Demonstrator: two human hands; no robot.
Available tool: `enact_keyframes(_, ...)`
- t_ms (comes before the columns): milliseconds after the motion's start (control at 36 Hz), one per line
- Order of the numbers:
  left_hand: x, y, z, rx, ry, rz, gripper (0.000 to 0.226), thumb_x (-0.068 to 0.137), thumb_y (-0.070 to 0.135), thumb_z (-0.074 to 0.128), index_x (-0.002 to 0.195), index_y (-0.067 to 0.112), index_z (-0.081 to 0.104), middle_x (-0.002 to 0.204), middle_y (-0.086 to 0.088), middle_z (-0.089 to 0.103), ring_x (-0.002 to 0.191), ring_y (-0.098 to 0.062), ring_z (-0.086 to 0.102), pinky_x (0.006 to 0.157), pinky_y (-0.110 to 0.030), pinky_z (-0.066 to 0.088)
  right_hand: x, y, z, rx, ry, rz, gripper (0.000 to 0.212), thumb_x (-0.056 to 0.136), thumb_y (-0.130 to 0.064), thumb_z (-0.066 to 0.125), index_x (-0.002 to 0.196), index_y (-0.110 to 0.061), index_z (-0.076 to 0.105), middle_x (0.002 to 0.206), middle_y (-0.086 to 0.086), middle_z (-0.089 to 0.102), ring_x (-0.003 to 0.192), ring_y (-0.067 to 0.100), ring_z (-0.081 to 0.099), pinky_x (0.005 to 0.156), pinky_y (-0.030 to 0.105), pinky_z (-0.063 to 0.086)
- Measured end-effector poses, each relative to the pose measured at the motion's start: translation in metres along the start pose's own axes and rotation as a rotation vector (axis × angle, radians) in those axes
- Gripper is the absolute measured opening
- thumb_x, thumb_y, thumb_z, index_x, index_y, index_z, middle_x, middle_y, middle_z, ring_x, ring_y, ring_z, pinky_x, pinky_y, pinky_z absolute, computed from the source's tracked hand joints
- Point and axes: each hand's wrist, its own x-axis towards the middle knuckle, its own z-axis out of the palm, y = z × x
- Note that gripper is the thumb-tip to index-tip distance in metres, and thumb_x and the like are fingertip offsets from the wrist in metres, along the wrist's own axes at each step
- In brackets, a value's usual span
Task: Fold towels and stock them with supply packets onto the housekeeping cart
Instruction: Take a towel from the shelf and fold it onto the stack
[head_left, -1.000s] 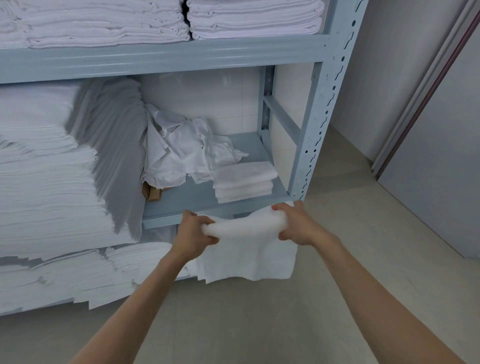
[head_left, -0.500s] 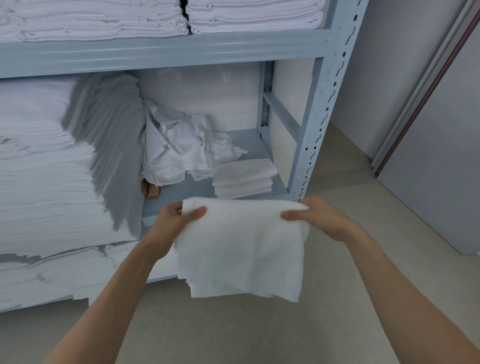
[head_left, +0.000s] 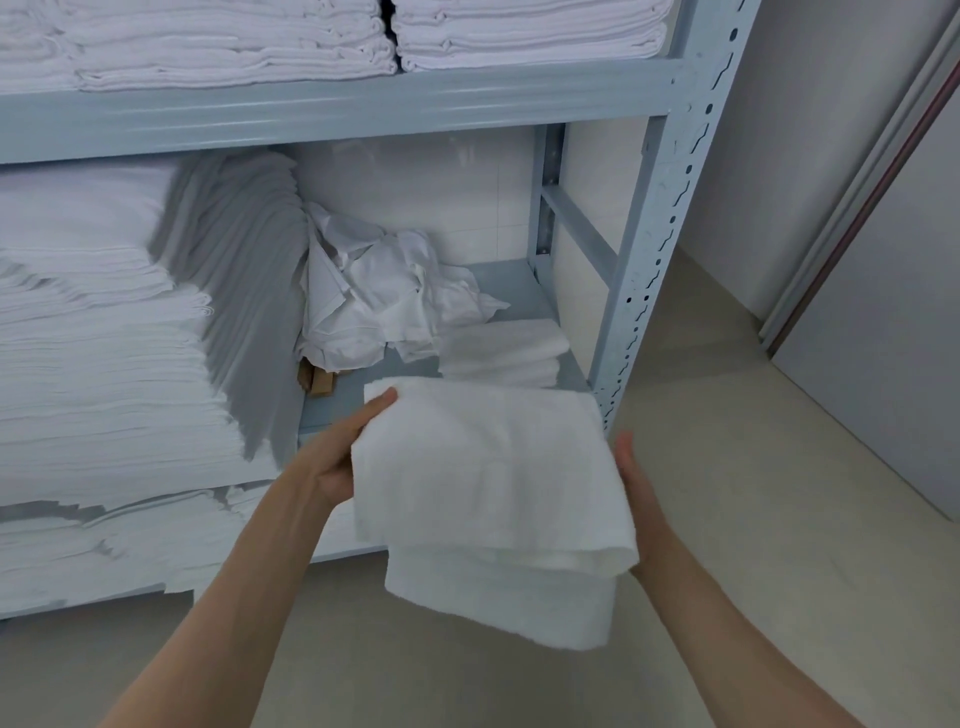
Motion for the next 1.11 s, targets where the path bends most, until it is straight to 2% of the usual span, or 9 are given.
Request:
enact_keyframes(56, 0.002, -0.003, -0.004, -0.029, -0.014, -0.021, 0.048, 0.08, 0.03, 0.075, 0.121, 0.007, 0.07, 0.114, -0.018, 0.073, 0.092, -0.032, 0.074, 0.066, -0.044, 0.061, -0.006, 0.0, 0.005, -0.049, -0.146, 0.091, 0.064, 0.069, -0.049, 0.084, 0.118, -0.01, 0.073, 0.129, 0.017, 0.065, 0.115, 0.033, 0.065, 0.084, 0.044, 0.058)
enact_keyframes(111, 0.005, -0.004, -0.007, -0.049, -0.026, -0.032, 0.049, 0.08, 0.031, 0.074, 0.122, 0.007, 0.069, 0.114, -0.018, 0.073, 0.092, -0.032, 0.074, 0.067, -0.045, 0.061, -0.005, 0.001, 0.004, -0.112, -0.186, 0.145, 0.068, 0.054, -0.028, 0.096, 0.113, -0.004, 0.074, 0.126, 0.02, 0.066, 0.111, 0.035, 0.067, 0.081, 0.044, 0.058)
enact_keyframes(250, 0.011, -0.02, -0.02, -0.183, -0.138, 0.057, 0.056, 0.087, 0.053, 0.065, 0.126, 0.013, 0.069, 0.127, -0.014, 0.068, 0.112, -0.033, 0.068, 0.08, -0.048, 0.059, -0.005, -0.003, 0.016, -0.081, -0.175, 0.136, 0.043, 0.067, -0.008, 0.073, 0.11, -0.002, 0.075, 0.114, 0.019, 0.071, 0.102, 0.037, 0.07, 0.079, 0.046, 0.058)
enact_keyframes(361, 0.021, -0.055, -0.027, -0.281, -0.215, 0.072, 0.071, 0.087, 0.069, 0.054, 0.136, 0.018, 0.062, 0.141, -0.012, 0.058, 0.128, -0.034, 0.057, 0.095, -0.05, 0.054, -0.001, -0.008, 0.026, -0.007, -0.19, 0.123, 0.056, 0.051, -0.006, 0.081, 0.106, 0.001, 0.075, 0.108, 0.021, 0.072, 0.095, 0.038, 0.071, 0.079, 0.047, 0.059)
enact_keyframes(472, 0.028, -0.081, -0.035, -0.272, -0.199, -0.073, 0.093, 0.074, 0.081, 0.057, 0.136, 0.012, 0.061, 0.141, -0.017, 0.058, 0.129, -0.04, 0.055, 0.098, -0.054, 0.049, 0.002, -0.014, 0.024, -0.039, -0.126, 0.17, 0.024, 0.069, -0.008, 0.059, 0.08, 0.003, 0.077, 0.08, 0.017, 0.073, 0.073, 0.031, 0.073, 0.062, 0.034, 0.059)
enact_keyframes(611, 0.022, -0.093, -0.046, -0.161, -0.219, 0.014, 0.059, 0.086, 0.053, 0.064, 0.126, 0.01, 0.068, 0.139, -0.018, 0.058, 0.125, -0.037, 0.059, 0.09, -0.049, 0.055, 0.005, -0.012, 0.016, -0.048, -0.057, 0.218, 0.041, 0.079, -0.014, 0.057, 0.114, 0.003, 0.071, 0.109, 0.022, 0.069, 0.091, 0.038, 0.07, 0.075, 0.044, 0.059)
enact_keyframes(778, 0.016, -0.086, -0.032, 0.041, -0.194, 0.058, 0.043, 0.083, 0.015, 0.072, 0.125, 0.006, 0.068, 0.135, -0.021, 0.061, 0.12, -0.036, 0.063, 0.085, -0.043, 0.058, 0.011, -0.016, 0.013, -0.071, -0.056, 0.157, 0.046, 0.086, -0.032, 0.068, 0.123, -0.005, 0.069, 0.121, 0.021, 0.068, 0.102, 0.036, 0.069, 0.079, 0.043, 0.058)
enact_keyframes(1000, 0.018, -0.067, -0.037, 0.154, -0.067, 0.103, 0.05, 0.07, 0.005, 0.075, 0.12, 0.002, 0.067, 0.121, -0.025, 0.067, 0.092, -0.034, 0.073, 0.069, -0.04, 0.061, 0.006, -0.032, 0.006, -0.273, -0.164, 0.226, 0.051, 0.08, -0.018, 0.08, 0.127, -0.007, 0.066, 0.135, 0.017, 0.061, 0.123, 0.033, 0.06, 0.092, 0.044, 0.055)
enact_keyframes(1111, 0.016, -0.058, -0.036, 0.194, -0.106, 0.118, 0.04, 0.073, 0.014, 0.08, 0.112, 0.009, 0.075, 0.124, -0.021, 0.068, 0.104, -0.036, 0.071, 0.073, -0.04, 0.061, 0.006, -0.037, 0.009, -0.428, -0.172, 0.201, 0.057, 0.08, -0.002, 0.075, 0.133, -0.005, 0.057, 0.131, 0.016, 0.064, 0.119, 0.033, 0.063, 0.092, 0.043, 0.056)
